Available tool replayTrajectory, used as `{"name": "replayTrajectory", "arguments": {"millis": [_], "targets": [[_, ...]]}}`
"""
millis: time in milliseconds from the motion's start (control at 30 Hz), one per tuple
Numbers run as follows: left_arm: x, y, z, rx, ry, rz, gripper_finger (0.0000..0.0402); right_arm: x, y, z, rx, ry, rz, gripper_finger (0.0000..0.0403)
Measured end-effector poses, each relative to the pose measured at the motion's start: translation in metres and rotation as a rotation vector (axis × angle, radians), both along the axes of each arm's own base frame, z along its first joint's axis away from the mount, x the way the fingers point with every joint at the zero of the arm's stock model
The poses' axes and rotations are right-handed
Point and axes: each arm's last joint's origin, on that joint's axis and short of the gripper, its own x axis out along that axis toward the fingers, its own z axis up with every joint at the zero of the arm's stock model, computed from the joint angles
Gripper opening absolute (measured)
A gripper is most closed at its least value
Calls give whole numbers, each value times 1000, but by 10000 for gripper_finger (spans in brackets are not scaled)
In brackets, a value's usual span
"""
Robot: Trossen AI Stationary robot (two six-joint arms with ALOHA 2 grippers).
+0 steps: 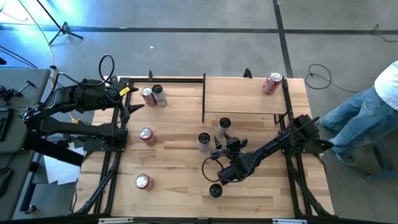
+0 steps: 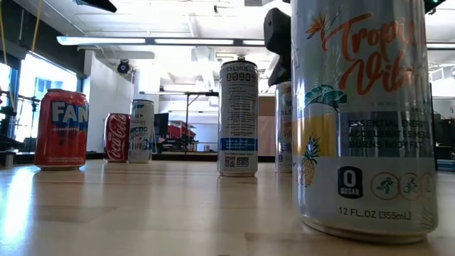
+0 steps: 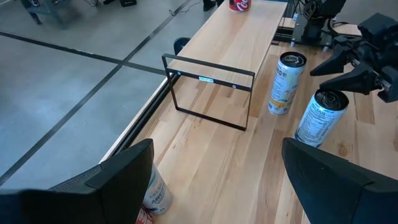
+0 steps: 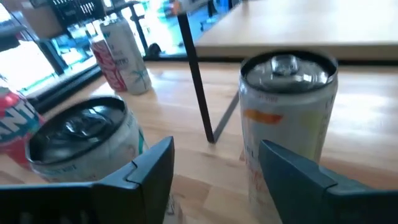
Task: Place canned beverage on shelf
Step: Put the white soda can on the shelf
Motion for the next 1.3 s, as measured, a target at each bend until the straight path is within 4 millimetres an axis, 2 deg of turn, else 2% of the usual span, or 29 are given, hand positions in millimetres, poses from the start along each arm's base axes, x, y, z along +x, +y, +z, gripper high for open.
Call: {"name": "replayTrajectory", "arguments": {"millis": [300, 867, 1167, 1300], "targets": [[0, 0, 0, 0, 0, 0, 335, 2, -10, 0, -20, 27, -28, 271], [0, 0, 0, 0, -1, 0, 335, 1, -12, 0, 48, -81, -79, 276], [0, 0, 0, 0, 0, 0, 335, -3, -14, 0, 32, -55, -86, 336], [0, 0, 0, 0, 0, 0, 335, -4, -15, 0, 34, -59, -94, 346]]}}
